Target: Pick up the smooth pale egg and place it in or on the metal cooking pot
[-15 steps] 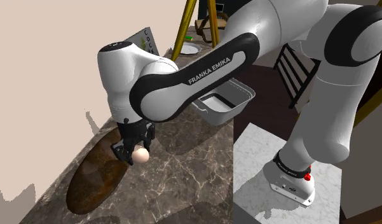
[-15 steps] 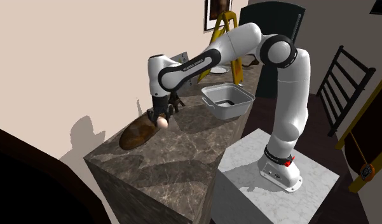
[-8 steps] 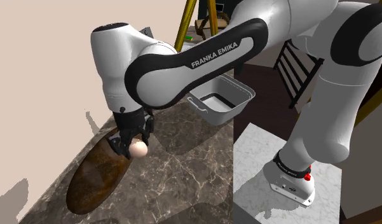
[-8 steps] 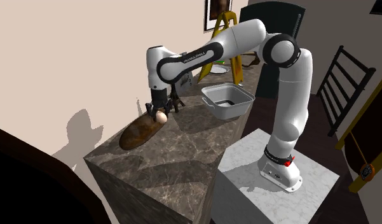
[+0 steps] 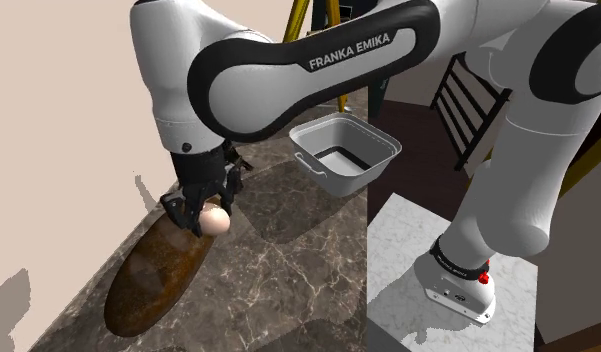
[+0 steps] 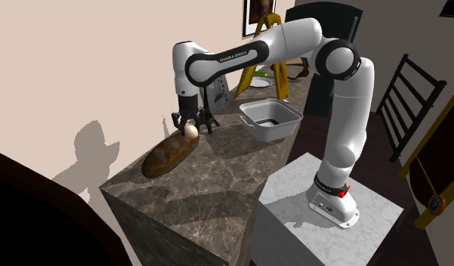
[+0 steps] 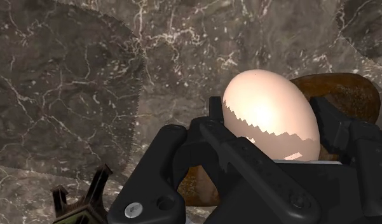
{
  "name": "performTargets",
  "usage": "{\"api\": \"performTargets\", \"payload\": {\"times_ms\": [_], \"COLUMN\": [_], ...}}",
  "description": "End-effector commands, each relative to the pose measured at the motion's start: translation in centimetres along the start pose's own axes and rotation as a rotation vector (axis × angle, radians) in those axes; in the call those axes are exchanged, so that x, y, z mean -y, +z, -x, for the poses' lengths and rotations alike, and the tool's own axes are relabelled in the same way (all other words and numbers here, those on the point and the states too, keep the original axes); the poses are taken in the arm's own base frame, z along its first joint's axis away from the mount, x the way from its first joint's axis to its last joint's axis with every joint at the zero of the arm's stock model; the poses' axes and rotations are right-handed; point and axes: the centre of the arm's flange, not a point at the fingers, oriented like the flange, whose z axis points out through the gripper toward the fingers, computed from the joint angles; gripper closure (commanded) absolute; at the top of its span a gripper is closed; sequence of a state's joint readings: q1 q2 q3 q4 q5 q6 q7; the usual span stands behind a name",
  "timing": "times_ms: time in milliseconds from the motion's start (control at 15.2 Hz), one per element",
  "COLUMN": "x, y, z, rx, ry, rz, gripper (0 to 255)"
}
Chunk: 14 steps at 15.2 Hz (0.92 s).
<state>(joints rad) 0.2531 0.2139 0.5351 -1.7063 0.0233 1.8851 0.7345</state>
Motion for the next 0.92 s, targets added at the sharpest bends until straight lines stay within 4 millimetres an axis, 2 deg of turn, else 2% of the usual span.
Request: {"api": "performTargets", "payload": {"times_ms": [0,726,858], "x": [0.1,0.6,-2.0], "y": [-1.1,-6.5,-6.8], "z": [0.1,0.6,0.8], "rx": [0.000,0.000,0.000], "ry": [0.000,0.000,0.000], "rz": [0.000,0.000,0.000], "gripper": [255,255,255]}}
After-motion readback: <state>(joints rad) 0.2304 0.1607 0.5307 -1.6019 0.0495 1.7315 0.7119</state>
